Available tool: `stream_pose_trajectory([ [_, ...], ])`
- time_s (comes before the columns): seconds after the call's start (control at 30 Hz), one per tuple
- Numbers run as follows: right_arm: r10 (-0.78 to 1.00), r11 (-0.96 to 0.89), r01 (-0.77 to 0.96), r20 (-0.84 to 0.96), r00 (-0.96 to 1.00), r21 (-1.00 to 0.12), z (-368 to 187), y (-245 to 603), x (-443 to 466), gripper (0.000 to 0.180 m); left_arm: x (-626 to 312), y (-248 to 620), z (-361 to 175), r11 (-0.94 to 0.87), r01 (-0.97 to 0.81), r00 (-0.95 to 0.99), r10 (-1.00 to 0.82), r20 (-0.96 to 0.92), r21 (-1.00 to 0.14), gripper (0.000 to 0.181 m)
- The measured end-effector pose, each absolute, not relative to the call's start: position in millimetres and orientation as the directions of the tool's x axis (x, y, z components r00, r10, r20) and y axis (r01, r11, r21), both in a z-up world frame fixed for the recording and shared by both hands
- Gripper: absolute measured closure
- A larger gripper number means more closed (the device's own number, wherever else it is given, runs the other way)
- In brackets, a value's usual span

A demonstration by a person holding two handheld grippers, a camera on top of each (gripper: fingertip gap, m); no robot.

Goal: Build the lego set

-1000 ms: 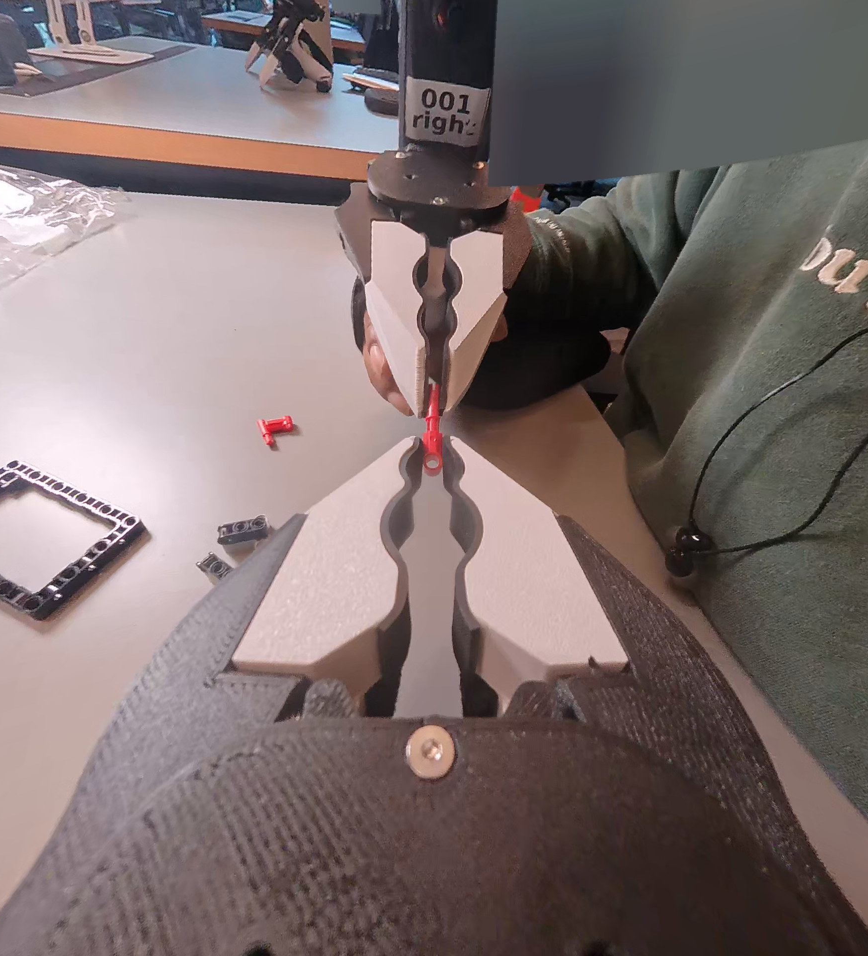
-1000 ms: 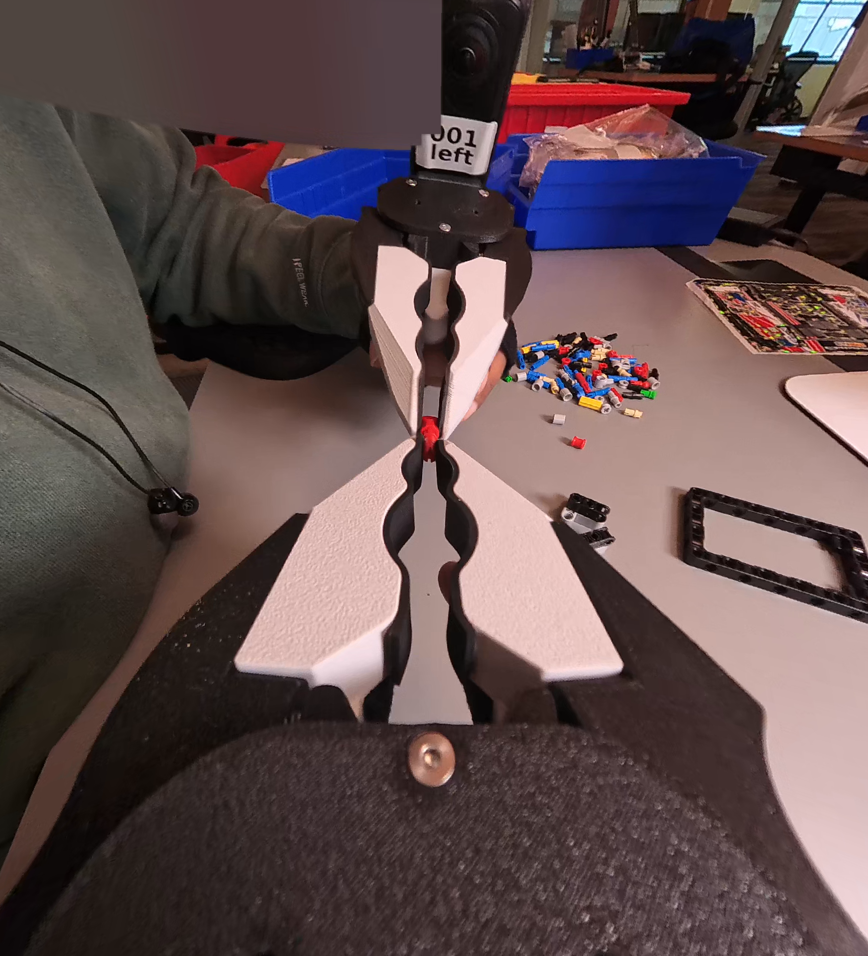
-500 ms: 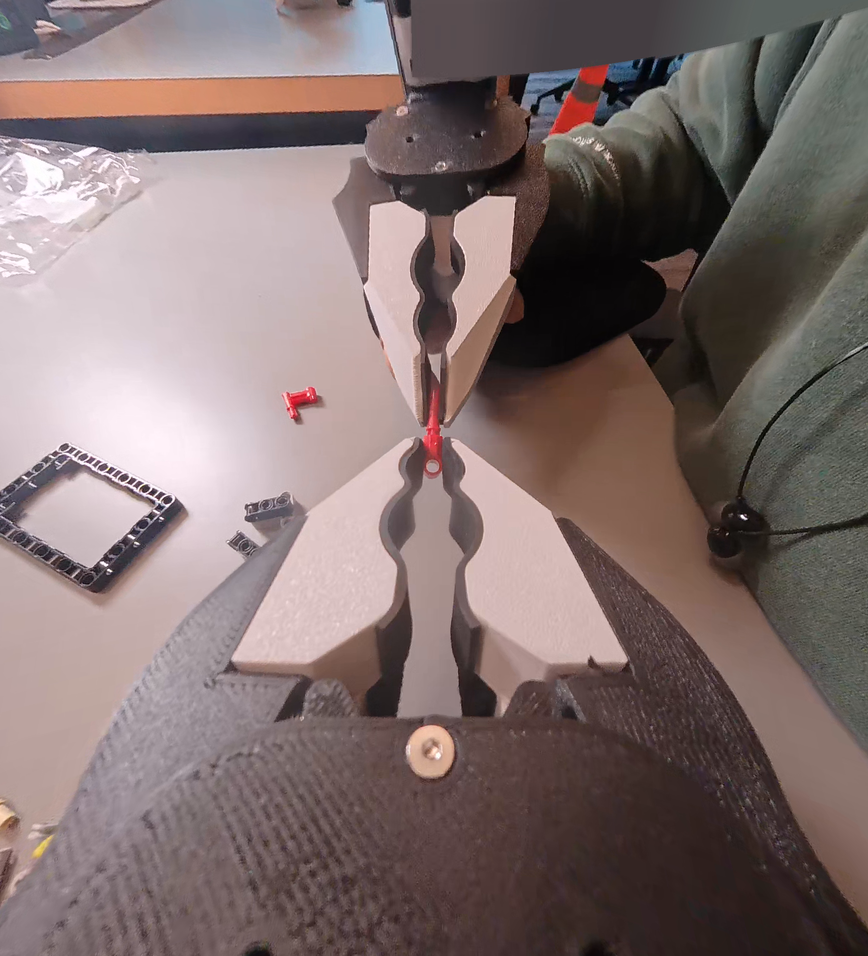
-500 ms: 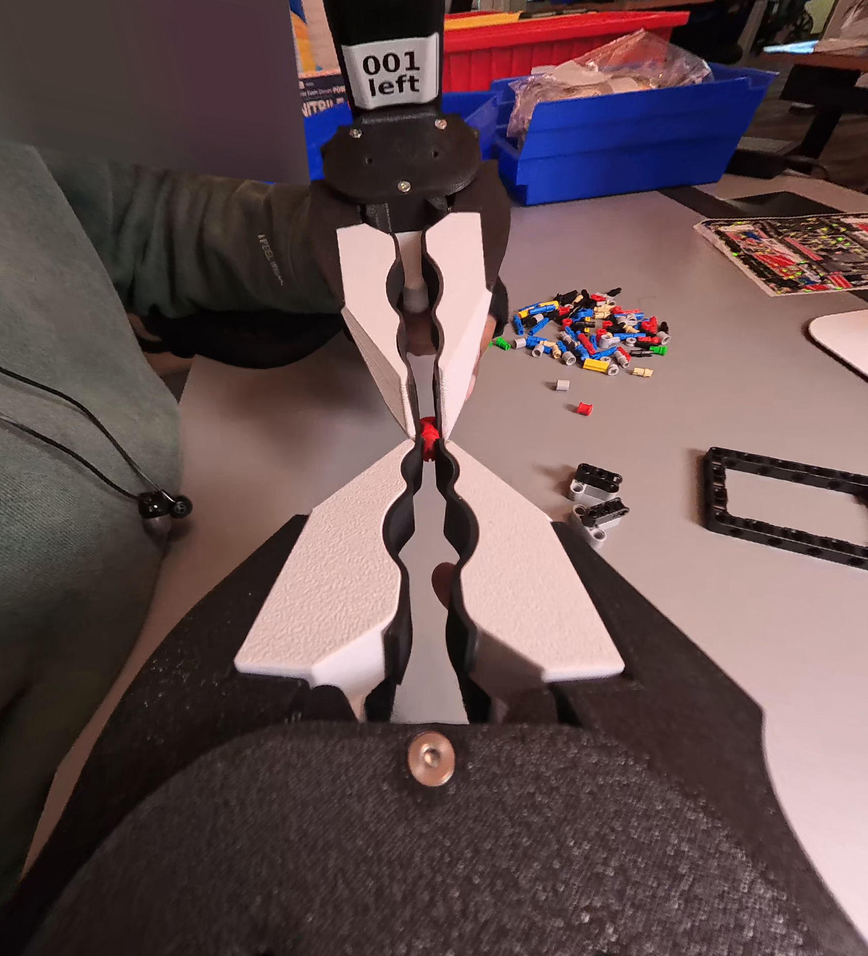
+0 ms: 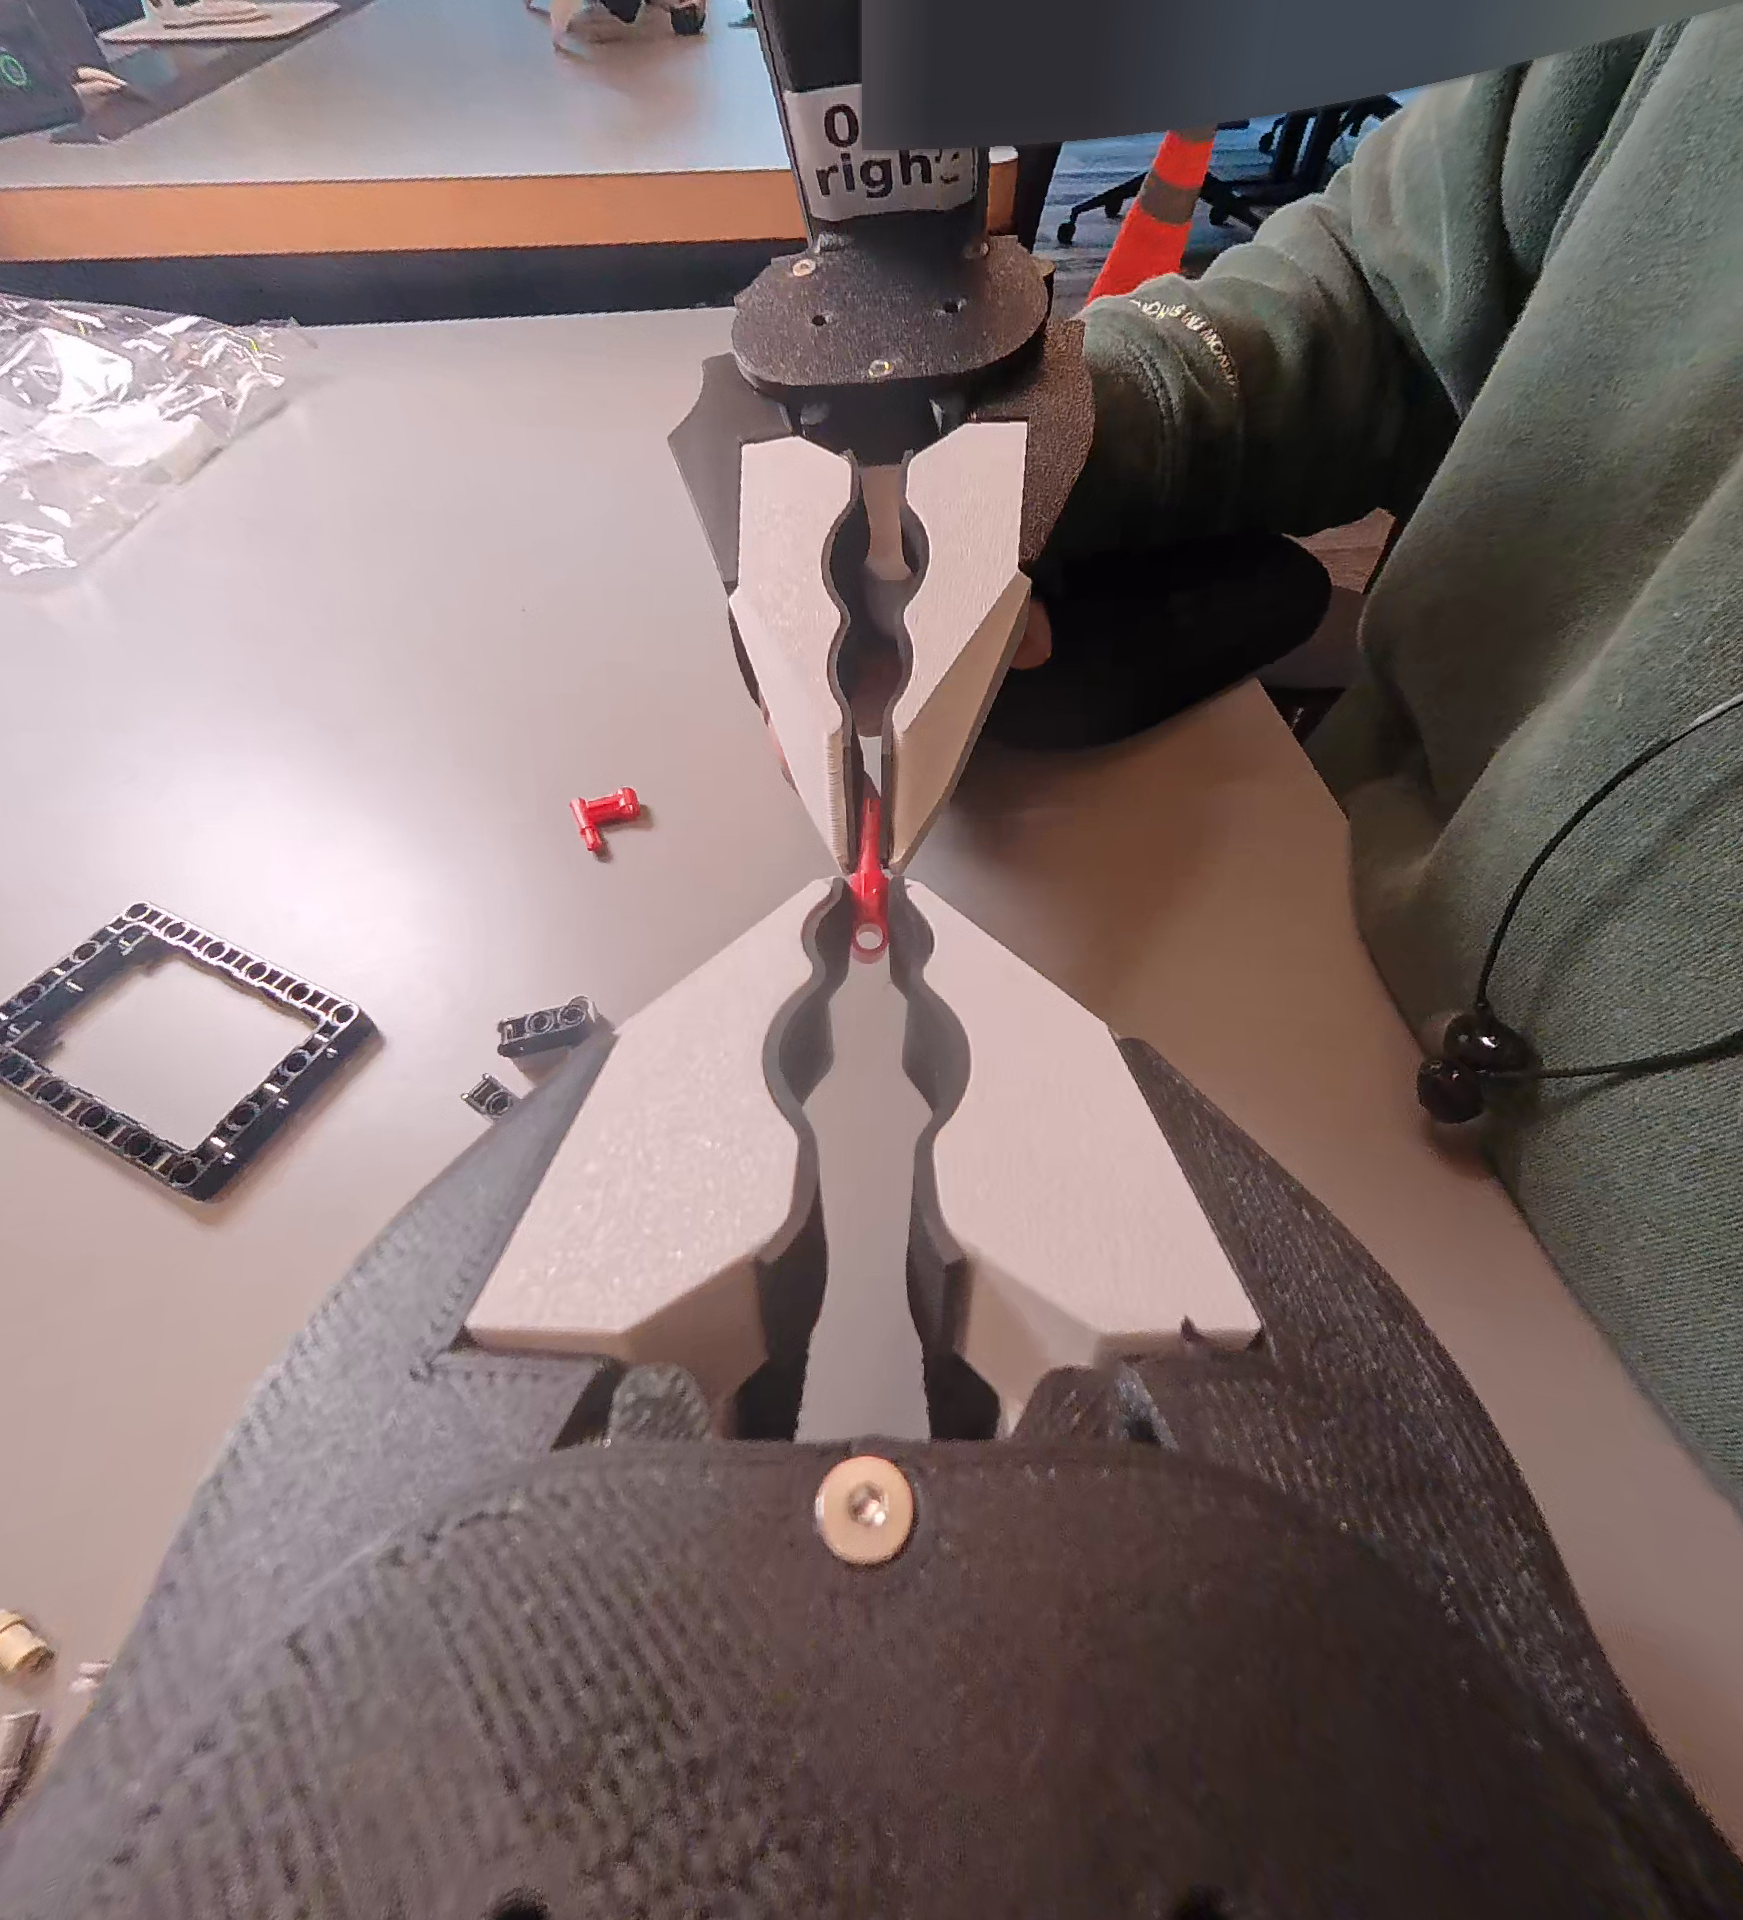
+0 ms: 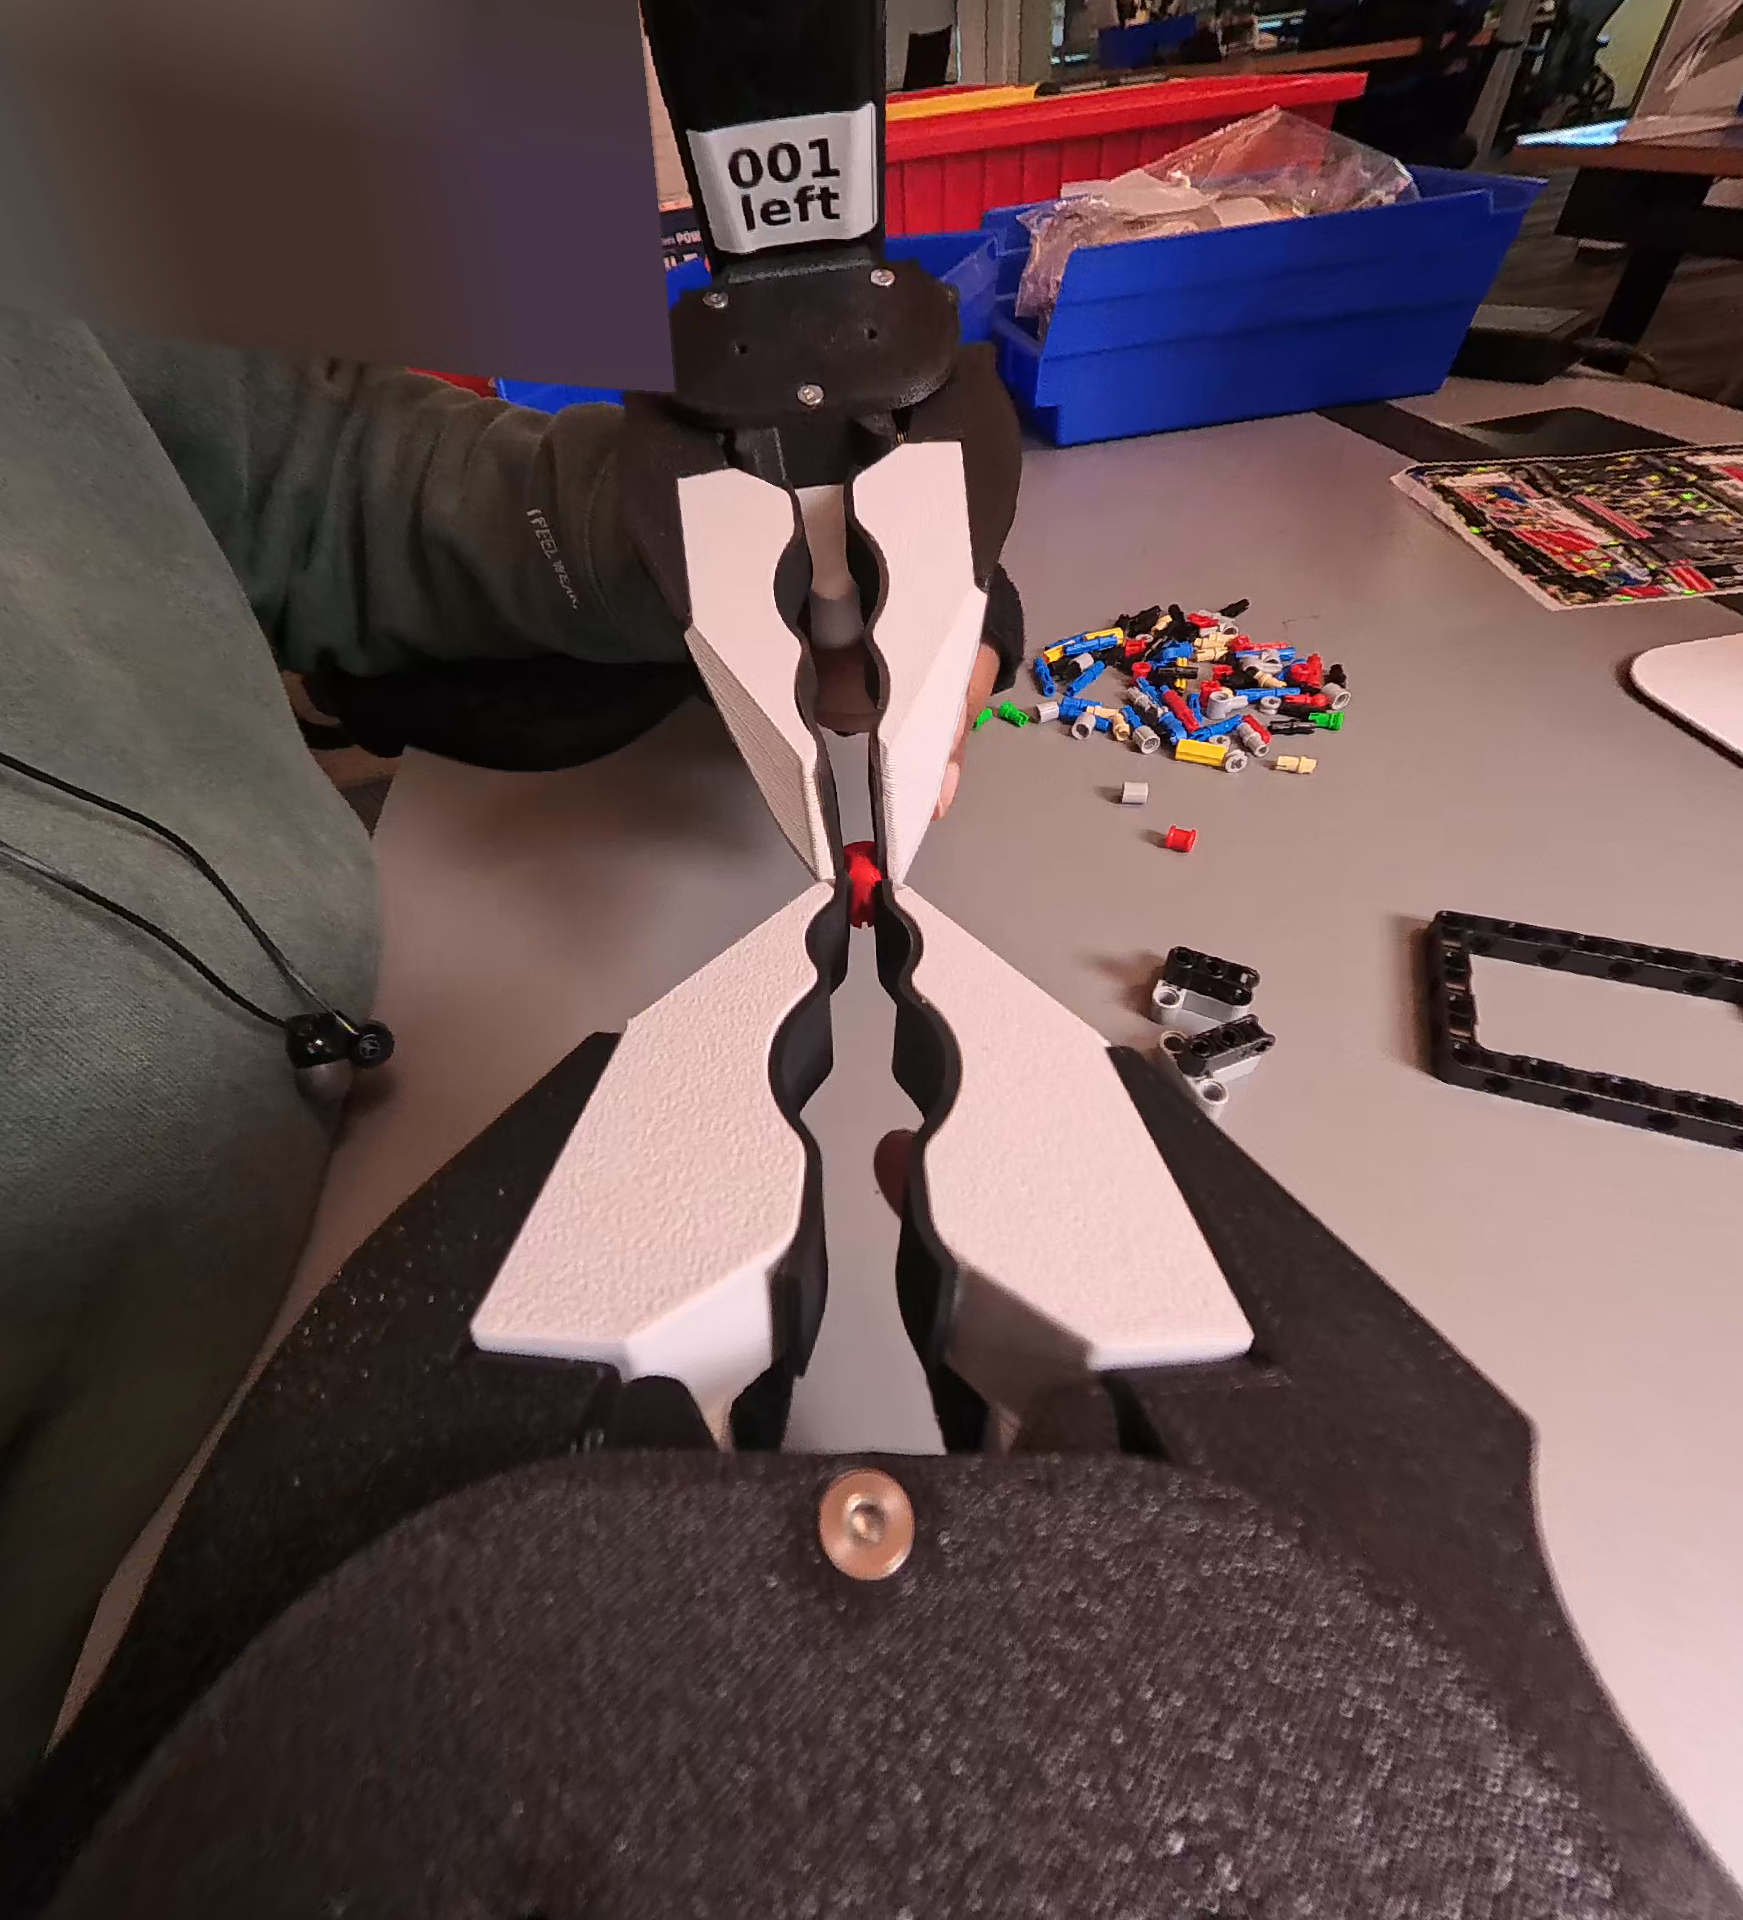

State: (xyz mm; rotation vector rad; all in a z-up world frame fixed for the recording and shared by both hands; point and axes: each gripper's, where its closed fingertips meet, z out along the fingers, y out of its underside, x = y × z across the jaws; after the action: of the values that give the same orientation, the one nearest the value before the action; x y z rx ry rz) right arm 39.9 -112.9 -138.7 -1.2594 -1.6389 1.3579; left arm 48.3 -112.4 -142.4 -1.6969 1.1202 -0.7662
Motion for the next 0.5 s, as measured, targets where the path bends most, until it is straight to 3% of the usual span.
stream_pose_trajectory([
  [0.43, 0.950, 0.117, 0.287, 0.023, -0.311, -0.951, -146, -109, 40, 0.177, 47, -109, -152, -0.141, -0.384, 0.399, -0.916, -0.026, -0.912, 0.175],
  [0.5, 0.963, 0.133, 0.289, 0.054, -0.265, -0.948, -142, -95, 41, 0.177, 42, -96, -146, -0.128, -0.351, 0.483, -0.873, -0.063, -0.927, 0.165],
])
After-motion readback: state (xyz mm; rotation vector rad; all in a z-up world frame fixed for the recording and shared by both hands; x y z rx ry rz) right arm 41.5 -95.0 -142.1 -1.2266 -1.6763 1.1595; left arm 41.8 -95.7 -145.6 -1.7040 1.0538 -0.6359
